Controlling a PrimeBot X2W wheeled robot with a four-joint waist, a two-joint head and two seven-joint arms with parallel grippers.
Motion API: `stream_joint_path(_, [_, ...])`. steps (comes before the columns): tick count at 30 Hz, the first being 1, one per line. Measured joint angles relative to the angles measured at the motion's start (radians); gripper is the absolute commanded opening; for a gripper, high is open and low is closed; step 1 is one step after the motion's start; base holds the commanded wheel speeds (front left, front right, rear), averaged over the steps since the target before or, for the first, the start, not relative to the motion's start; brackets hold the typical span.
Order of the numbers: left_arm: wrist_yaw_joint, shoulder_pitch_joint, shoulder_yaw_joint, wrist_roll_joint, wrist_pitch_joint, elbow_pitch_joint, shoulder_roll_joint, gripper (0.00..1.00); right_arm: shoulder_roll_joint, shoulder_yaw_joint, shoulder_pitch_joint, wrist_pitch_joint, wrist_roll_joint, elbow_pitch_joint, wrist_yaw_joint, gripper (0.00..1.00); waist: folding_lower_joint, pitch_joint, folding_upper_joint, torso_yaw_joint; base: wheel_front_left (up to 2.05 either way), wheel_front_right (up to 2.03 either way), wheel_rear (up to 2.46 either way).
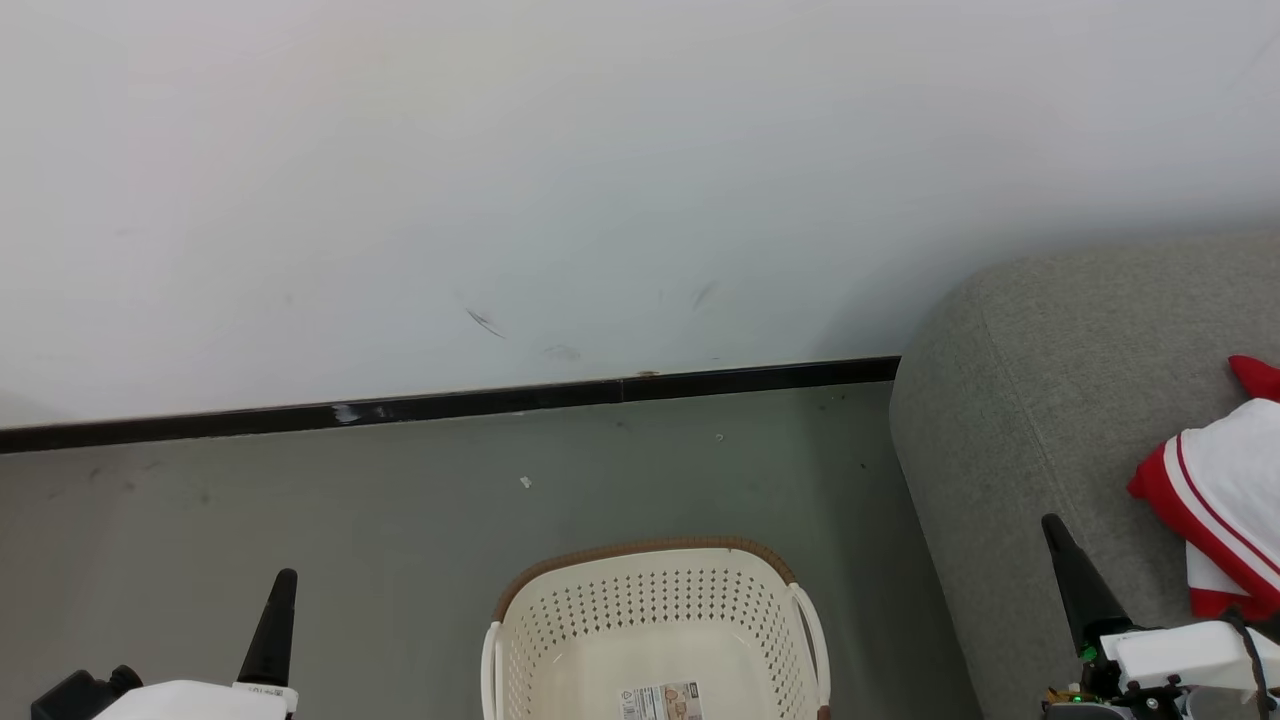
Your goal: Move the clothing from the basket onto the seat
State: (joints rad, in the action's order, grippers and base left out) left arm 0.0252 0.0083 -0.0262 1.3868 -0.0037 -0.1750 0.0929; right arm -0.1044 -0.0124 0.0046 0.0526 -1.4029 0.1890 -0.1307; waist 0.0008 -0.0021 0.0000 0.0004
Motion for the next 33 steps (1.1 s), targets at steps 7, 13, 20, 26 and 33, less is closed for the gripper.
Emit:
stream_joint_path(7, [0.023,-0.009,0.016,0.092,0.022,-0.014,-0.005,0.0,-0.008,0.001,-0.013,-0.014,-0.107,0.02,0.0,0.0,-0.0001,0.002,0.0,0.0,0.0,0.0,0.0])
stream_joint_path(13, [0.046,-0.027,0.029,0.171,0.042,-0.03,-0.01,0.0,-0.017,0.002,-0.033,-0.032,-0.203,0.042,0.0,0.0,-0.0002,0.003,0.0,0.0,0.0,0.0,0.0])
stream_joint_path(20, [0.067,-0.045,0.045,0.263,0.064,-0.044,-0.02,0.0,-0.024,0.003,-0.055,-0.045,-0.31,0.052,0.0,0.0,-0.0003,0.005,0.0,-0.001,0.0,0.0,0.0])
stream_joint_path(26, [0.074,-0.045,0.046,0.267,0.064,-0.054,-0.021,0.0,-0.025,0.003,-0.055,-0.045,-0.313,0.054,0.0,0.0,-0.0003,0.005,0.0,-0.001,0.0,0.0,0.0])
stream_joint_path(33, [0.075,-0.045,0.046,0.267,0.064,-0.06,-0.021,0.0,-0.025,0.004,-0.055,-0.045,-0.313,0.057,0.0,0.0,-0.0003,0.004,0.0,-0.001,0.0,0.0,0.0])
